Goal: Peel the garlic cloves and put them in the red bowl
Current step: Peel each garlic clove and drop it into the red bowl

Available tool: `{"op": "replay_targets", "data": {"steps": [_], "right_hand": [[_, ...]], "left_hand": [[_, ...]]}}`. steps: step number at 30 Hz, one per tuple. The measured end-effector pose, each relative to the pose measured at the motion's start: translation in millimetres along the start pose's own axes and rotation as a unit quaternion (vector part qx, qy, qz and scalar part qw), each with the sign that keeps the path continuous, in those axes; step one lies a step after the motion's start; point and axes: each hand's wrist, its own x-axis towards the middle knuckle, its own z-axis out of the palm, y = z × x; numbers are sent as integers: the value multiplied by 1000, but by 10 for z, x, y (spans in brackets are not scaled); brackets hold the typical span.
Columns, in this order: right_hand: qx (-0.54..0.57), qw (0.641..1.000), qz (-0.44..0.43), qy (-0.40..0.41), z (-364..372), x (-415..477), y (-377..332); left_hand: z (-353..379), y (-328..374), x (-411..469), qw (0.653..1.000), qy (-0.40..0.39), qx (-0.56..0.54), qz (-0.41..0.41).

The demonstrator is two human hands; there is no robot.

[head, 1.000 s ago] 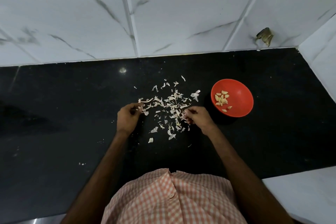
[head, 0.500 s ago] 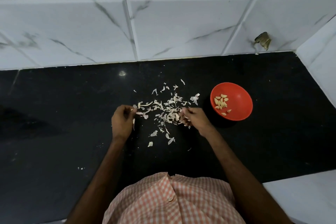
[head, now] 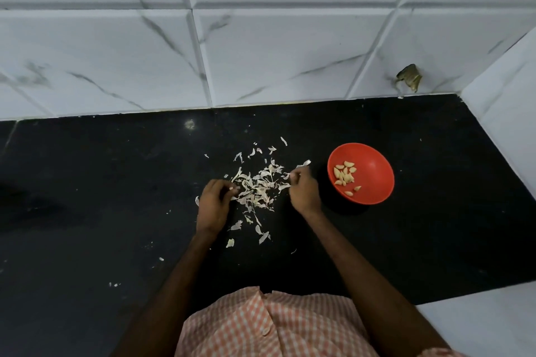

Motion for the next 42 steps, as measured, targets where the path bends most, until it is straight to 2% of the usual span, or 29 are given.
{"op": "replay_targets", "data": {"steps": [2, 4, 6, 9, 11, 13, 16, 18, 21, 24, 28, 31, 34, 37, 42], "right_hand": [[2, 999, 19, 42, -91, 160, 31], [-26, 998, 39, 41, -115, 282, 70], [-65, 996, 45, 28, -77, 306, 103], [-95, 995, -30, -9, 60, 218, 139], [-83, 992, -73, -67, 141, 116, 145], [-23, 993, -57, -106, 171, 32, 168], [110, 990, 17, -86, 162, -35, 200], [143, 985, 16, -91, 149, -55, 218], [62, 992, -59, -90, 96, -103, 194], [-1, 984, -147, -102, 101, -163, 154], [-81, 969, -196, -125, 128, -204, 101], [-123, 952, -270, -78, 154, -243, 97], [-50, 962, -266, -22, 126, -333, -18], [68, 976, -199, -60, 127, -427, -132], [157, 973, -144, -90, 131, -488, -158]], "left_hand": [[-88, 44, 13, 994, 92, -48, -42], [-175, 79, 28, 981, 142, -104, -78], [-227, 107, 58, 977, 136, -128, -97], [-233, 86, 108, 976, 129, -131, -113], [-216, 91, 125, 972, 116, -143, -143], [-194, 131, 103, 973, 102, -149, -145], [-141, 221, 49, 978, 74, -151, -125], [-66, 247, 20, 982, 46, -142, -117], [66, 318, -13, 991, -2, -94, -96], [136, 374, -42, 995, -19, -65, -70], [163, 439, -81, 997, -24, -46, -63], [173, 445, -138, 995, -29, -51, -84], [160, 519, -174, 993, -31, -73, -84], [153, 614, -214, 993, -51, -86, -61], [152, 678, -257, 987, -61, -131, -65]]}}
